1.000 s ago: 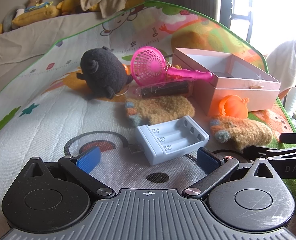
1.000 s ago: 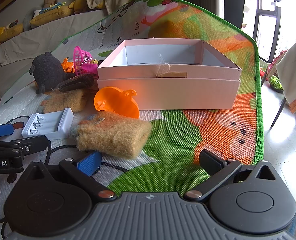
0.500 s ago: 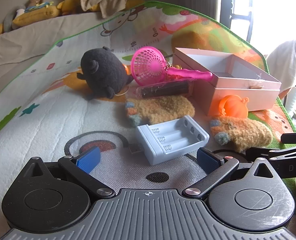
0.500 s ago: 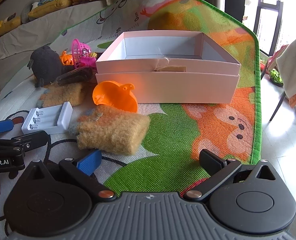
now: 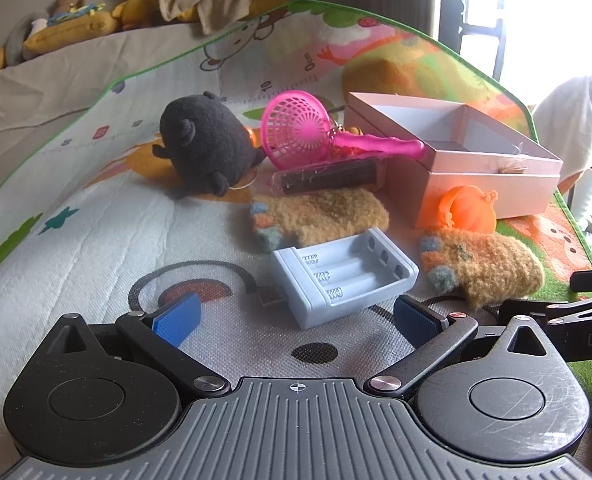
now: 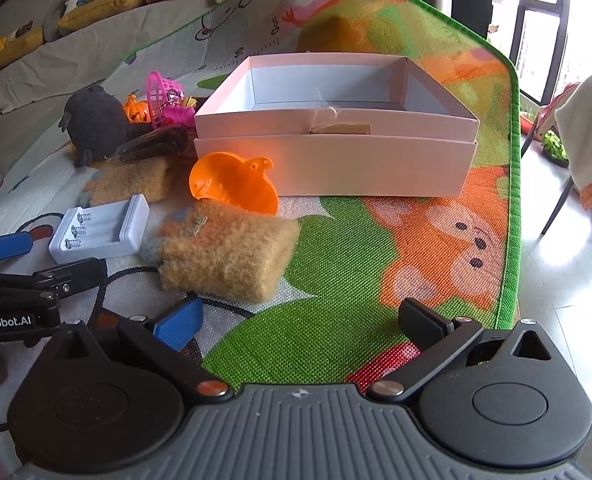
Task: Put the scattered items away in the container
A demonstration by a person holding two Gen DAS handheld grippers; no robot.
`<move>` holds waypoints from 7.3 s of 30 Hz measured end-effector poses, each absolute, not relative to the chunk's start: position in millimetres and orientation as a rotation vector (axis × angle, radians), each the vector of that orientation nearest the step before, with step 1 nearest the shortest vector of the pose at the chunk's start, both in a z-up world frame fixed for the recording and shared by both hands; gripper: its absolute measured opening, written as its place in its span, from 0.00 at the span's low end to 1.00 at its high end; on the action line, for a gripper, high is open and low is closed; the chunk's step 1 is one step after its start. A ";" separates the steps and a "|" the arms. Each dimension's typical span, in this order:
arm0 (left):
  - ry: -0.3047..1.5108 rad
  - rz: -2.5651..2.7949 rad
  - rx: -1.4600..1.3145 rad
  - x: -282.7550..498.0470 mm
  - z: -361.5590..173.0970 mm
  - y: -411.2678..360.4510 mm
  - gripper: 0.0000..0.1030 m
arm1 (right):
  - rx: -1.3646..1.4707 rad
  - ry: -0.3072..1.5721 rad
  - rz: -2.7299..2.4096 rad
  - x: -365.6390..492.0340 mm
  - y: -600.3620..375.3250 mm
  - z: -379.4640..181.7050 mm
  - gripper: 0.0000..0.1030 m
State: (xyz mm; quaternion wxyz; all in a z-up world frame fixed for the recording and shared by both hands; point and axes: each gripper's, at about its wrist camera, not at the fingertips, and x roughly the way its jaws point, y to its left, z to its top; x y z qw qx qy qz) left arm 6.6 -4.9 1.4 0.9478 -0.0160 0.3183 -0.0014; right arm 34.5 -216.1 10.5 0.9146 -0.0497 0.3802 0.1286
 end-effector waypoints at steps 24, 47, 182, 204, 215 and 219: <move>0.700 -0.101 -0.070 3.4 23.6 18.2 1.00 | -0.079 0.601 0.515 48.3 -213.5 30.2 1.00; 0.682 -0.046 -0.066 -5.1 22.4 21.5 1.00 | -0.140 0.648 0.631 17.8 -209.6 33.5 0.58; 0.684 -0.021 0.130 -4.9 15.9 12.0 0.99 | -0.191 0.710 0.588 -8.2 -235.3 10.7 1.00; 0.752 -0.119 0.044 39.4 5.3 21.4 0.99 | -0.212 0.694 0.582 -10.9 -233.0 9.6 1.00; 0.723 -0.187 0.089 18.6 6.5 13.4 0.92 | -0.221 0.695 0.583 -10.9 -232.3 10.5 1.00; 0.738 -0.223 0.082 2.7 9.4 7.7 0.92 | -0.262 0.665 0.608 -12.9 -229.2 16.6 0.95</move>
